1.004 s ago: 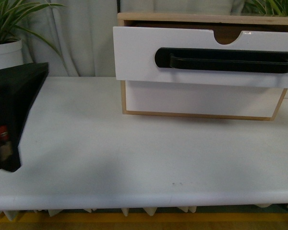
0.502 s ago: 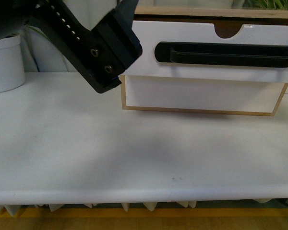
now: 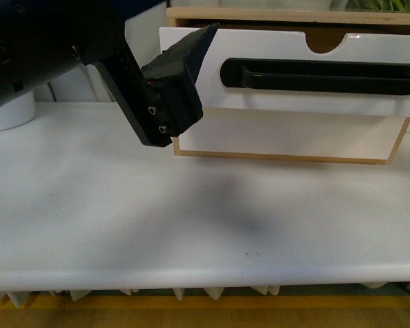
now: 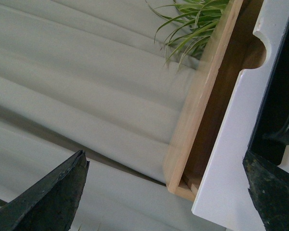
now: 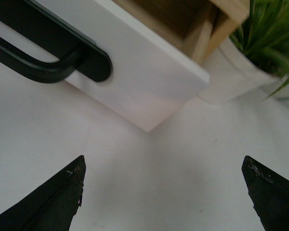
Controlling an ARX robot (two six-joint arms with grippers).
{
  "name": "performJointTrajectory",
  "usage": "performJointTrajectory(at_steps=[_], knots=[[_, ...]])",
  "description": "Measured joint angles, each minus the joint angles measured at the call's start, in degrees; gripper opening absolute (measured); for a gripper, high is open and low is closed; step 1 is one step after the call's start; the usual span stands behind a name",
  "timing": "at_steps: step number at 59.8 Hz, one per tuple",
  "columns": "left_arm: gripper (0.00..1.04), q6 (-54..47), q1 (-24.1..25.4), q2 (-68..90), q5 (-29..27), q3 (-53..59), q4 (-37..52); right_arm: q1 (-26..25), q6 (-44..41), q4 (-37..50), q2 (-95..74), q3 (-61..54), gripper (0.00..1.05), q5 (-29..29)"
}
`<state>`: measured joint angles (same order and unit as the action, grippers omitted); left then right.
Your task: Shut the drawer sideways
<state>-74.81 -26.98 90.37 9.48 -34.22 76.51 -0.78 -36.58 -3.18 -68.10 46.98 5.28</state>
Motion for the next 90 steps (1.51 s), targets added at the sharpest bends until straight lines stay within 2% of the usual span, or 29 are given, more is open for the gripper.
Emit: performJointTrajectory(at_steps=[11,25,46,65,90], knots=[[0.98,-3.63,0.26,2.27,2.34,-1.64,-0.48,3.45,-13.6,-4.09,-2.71,5.81,0.95,-3.61],[0.98,-7.67,0.35,4.76,4.17,-4.2,-1.33,3.69,-20.46,-9.11,-6.21,11.87,0.95,-4.37],[0.98,-12.46,0.35,6.49,5.84,-7.39,-6.05,1.53,-21.68,-11.52,-8.81,16.46,0.95,-3.23],[0.98,-17.79,1.88,6.64,0.5,-12.31,-19.12,0.81,-20.74,-11.28,-9.55,16.52,0.95,-1.86],[0.98,-19.52,2.23,6.71,-0.48,-16.76,-23.45,-0.11,-18.88,-9.9,-12.87,18.34,0.95,-1.09]])
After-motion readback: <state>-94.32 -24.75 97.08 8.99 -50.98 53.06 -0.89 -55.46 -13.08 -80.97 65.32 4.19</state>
